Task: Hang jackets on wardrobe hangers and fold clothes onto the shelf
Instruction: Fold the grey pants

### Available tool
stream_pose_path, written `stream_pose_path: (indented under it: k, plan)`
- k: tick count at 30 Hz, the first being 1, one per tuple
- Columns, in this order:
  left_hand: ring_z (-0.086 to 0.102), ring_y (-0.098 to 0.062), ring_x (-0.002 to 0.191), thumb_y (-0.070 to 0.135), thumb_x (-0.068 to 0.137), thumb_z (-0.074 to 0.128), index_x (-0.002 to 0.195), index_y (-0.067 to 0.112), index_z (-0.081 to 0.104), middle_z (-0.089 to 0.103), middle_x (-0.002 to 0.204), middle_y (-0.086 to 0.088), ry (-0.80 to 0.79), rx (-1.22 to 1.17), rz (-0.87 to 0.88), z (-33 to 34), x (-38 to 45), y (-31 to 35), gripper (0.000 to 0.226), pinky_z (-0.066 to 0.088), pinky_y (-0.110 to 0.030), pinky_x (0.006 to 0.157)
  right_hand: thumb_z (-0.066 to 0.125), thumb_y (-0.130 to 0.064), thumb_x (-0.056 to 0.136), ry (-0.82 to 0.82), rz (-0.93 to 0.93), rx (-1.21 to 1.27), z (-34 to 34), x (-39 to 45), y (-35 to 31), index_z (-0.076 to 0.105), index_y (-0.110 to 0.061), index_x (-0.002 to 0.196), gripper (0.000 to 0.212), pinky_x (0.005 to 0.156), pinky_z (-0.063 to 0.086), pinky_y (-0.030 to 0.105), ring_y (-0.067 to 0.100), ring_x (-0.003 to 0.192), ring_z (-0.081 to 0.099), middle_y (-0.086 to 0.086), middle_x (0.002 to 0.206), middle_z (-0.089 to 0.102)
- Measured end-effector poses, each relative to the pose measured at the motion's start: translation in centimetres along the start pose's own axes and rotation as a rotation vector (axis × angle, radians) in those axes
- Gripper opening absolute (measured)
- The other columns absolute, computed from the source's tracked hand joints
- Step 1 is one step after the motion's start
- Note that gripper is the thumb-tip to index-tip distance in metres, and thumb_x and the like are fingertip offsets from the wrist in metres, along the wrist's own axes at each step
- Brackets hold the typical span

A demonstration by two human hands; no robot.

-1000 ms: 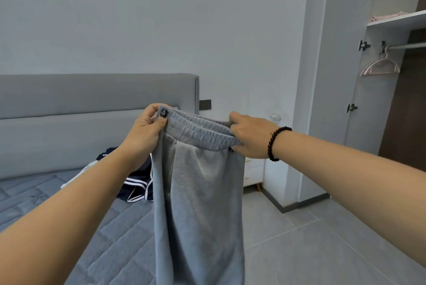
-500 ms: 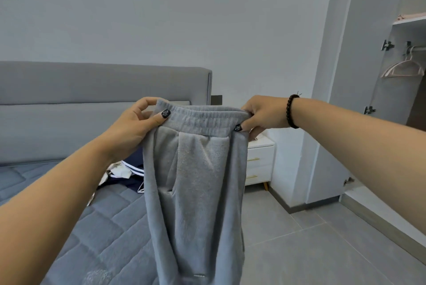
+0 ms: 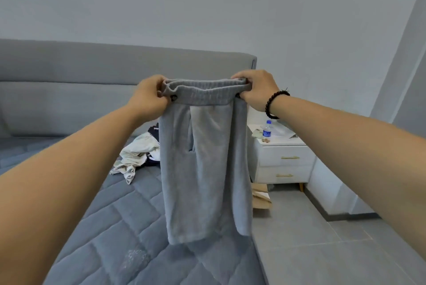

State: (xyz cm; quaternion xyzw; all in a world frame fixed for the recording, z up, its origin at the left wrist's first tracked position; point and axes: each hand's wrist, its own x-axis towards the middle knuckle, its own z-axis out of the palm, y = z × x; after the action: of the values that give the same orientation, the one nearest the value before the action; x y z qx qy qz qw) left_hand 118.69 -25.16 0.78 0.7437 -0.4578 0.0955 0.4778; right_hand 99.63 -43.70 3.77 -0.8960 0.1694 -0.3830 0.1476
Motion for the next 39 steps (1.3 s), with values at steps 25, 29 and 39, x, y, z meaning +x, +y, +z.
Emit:
stream_pose_path:
  k: [25,29,39]
  plan:
    - [0.057,-0.019,0.080,0.049,0.074,0.074,0.093,0.005,0.065,0.063,0.085,-0.017,-0.715,-0.345,-0.360,0.0,-42.4,-5.2,0.049,0.049,-0.049,0.079,0.073,0.005,0.074,-0.843,0.132,0.290,3.7,-39.0,-2.6,0.073,-0.018,0.091,0.029,0.075,0.050,0.014,-0.006,0.081,0.063,-0.010,0.088,0.069]
    - [0.066,-0.024,0.092,0.042,0.065,0.078,0.099,0.004,0.068,0.068,0.098,-0.022,-0.599,-0.453,-0.419,-0.3,-42.6,-5.4,0.052,0.053,-0.043,0.089,0.072,0.004,0.074,-0.912,0.148,0.310,3.4,-39.6,-3.8,0.072,-0.021,0.096,0.033,0.077,0.052,0.018,0.001,0.086,0.064,-0.007,0.094,0.070]
    - [0.067,-0.015,0.089,0.022,0.084,0.071,0.111,0.018,0.063,0.074,0.093,0.002,-0.417,-0.372,-0.540,2.5,-32.9,-9.9,0.028,0.052,-0.029,0.078,0.070,0.001,0.071,-0.669,0.219,0.141,9.5,-28.6,-0.8,0.071,-0.013,0.095,0.028,0.077,0.054,0.036,0.020,0.081,0.065,0.007,0.090,0.070]
